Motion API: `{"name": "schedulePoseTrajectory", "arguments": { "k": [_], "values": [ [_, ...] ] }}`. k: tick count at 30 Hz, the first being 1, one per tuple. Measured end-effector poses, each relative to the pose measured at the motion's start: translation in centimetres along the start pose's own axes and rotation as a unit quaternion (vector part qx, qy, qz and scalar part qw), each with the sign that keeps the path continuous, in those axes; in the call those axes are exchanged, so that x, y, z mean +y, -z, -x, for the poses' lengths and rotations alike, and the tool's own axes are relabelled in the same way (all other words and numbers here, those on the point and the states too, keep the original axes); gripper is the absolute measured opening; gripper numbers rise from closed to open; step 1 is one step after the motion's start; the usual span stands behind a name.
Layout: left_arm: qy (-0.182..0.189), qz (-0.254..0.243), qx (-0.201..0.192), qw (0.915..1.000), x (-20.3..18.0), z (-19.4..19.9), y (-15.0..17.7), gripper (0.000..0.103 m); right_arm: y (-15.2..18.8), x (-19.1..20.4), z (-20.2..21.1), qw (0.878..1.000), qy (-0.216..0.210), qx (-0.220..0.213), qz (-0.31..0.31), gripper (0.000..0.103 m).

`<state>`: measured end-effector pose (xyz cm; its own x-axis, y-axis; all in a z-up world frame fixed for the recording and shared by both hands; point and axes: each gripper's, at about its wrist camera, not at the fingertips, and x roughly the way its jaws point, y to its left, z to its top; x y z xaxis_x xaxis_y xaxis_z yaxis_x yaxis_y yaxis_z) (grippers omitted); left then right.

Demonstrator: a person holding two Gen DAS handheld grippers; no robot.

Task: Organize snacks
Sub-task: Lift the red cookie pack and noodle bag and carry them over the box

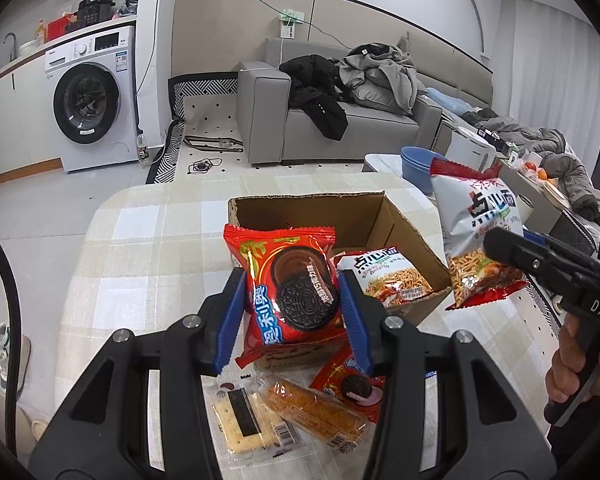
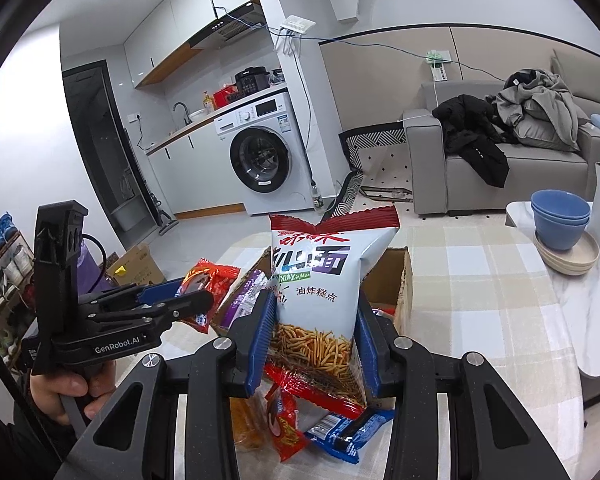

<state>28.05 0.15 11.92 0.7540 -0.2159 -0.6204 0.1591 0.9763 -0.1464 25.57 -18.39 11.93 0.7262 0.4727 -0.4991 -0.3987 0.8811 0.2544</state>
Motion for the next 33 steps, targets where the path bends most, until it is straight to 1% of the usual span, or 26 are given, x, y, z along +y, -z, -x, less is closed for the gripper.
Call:
{"name": "schedulePoseTrajectory", "arguments": {
  "k": [5,19,30,33],
  "values": [
    [0.003,0.001,0.0,1.0,0.0,-0.3,-0.2,0.044,-0.3,-0.2,-1.0,1.0,0.003,0.005,-0.002,0.039],
    [0.006,0.005,0.006,0.9999,-0.1,-5.7,-2.5,0.043,-0.8,-1.2,-4.0,1.0,0.014,0.025,0.001,0.039],
    [0.011,0.004,0.013,0.9998,-0.9,-9.5,-3.2,0.044,-0.7,-1.3,-7.5,0.998,0.037,0.054,0.015,0.039],
    [0.004,-0.002,0.014,0.9999,-1.0,-10.4,-3.1,0.044,-0.7,-1.3,-8.3,0.997,0.043,0.061,0.019,0.039]
  ]
}}
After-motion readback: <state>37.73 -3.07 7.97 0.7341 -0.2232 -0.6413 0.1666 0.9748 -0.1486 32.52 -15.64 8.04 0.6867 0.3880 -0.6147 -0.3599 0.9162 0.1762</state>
